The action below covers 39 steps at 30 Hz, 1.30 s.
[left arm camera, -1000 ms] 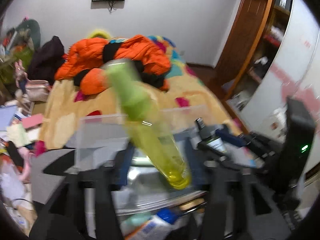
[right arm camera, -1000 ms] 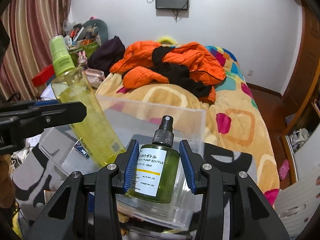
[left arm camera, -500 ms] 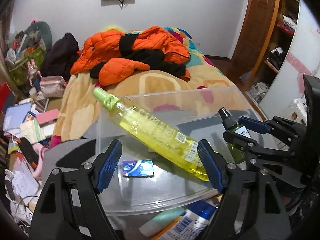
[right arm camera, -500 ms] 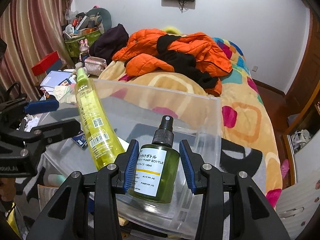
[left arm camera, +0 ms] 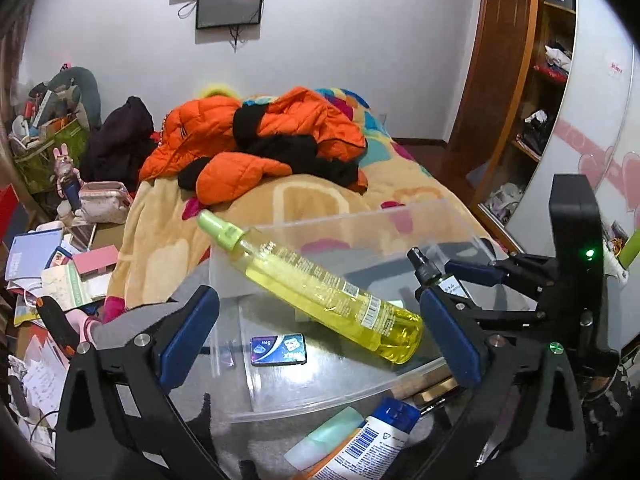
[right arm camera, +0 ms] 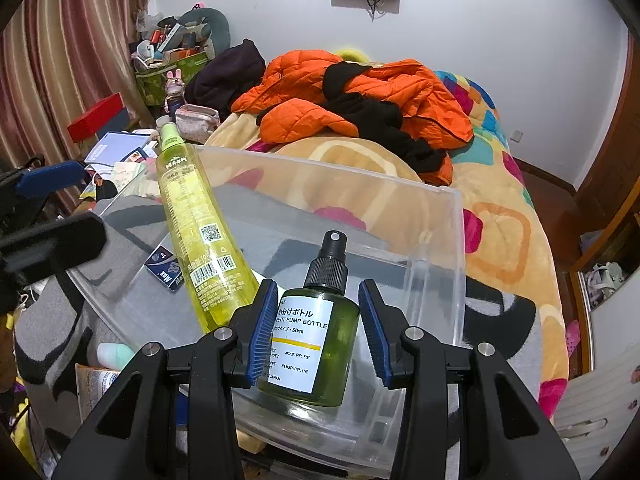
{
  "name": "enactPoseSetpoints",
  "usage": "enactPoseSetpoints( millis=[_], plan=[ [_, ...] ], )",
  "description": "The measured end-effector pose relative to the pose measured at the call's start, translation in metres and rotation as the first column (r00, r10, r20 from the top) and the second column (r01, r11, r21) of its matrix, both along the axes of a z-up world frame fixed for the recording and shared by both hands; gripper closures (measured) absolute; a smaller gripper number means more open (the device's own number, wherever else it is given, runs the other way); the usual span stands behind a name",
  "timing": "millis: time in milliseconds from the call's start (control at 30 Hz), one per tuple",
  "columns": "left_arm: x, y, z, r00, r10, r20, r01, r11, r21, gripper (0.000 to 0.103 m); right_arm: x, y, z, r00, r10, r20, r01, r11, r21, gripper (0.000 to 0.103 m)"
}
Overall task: Organize objects
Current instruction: 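Lay the yellow bottle in the bin with the left gripper while the right sets the green bottle inside, then move the left gripper to the white sunscreen tube while the right moves to the purple pen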
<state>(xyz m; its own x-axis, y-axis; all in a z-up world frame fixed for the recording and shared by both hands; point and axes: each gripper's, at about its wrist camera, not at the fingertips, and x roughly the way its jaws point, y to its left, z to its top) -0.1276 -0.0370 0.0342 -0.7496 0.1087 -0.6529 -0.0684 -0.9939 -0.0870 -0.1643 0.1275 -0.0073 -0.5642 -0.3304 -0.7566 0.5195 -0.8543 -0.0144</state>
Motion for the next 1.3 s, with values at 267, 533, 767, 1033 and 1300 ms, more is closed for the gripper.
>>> enactPoseSetpoints(
  millis=[267,533,767,1033,1300],
  plan=[
    [0.014,0.002,0.01,0.999,0.041,-0.032,-0.042,0.997,-0.06,0.001,0.006,0.0,0.004,1.0,0.017,0.001,-0.017,1.0,0.004,0.064],
    [0.03,-0.009,0.017,0.999,0.041,-0.022,-0.042,0.998,-0.042,0.001,0.01,-0.002,0.011,1.0,0.02,0.009,-0.02,1.0,-0.013,0.064],
    [0.049,-0.015,0.027,0.999,0.018,-0.045,-0.018,1.0,0.006,0.001,0.038,0.018,0.038,0.999,-0.01,-0.053,0.008,0.999,-0.042,0.046],
    [0.065,-0.015,0.018,1.0,-0.011,-0.005,0.011,0.999,0.037,0.001,0.081,0.046,0.06,0.993,-0.047,-0.111,0.041,0.997,-0.062,0.025],
    [0.078,0.007,-0.022,0.994,-0.071,0.083,0.071,0.997,0.003,0.001,0.103,0.065,0.031,0.993,-0.11,-0.039,0.109,0.993,-0.035,0.025]
  ],
)
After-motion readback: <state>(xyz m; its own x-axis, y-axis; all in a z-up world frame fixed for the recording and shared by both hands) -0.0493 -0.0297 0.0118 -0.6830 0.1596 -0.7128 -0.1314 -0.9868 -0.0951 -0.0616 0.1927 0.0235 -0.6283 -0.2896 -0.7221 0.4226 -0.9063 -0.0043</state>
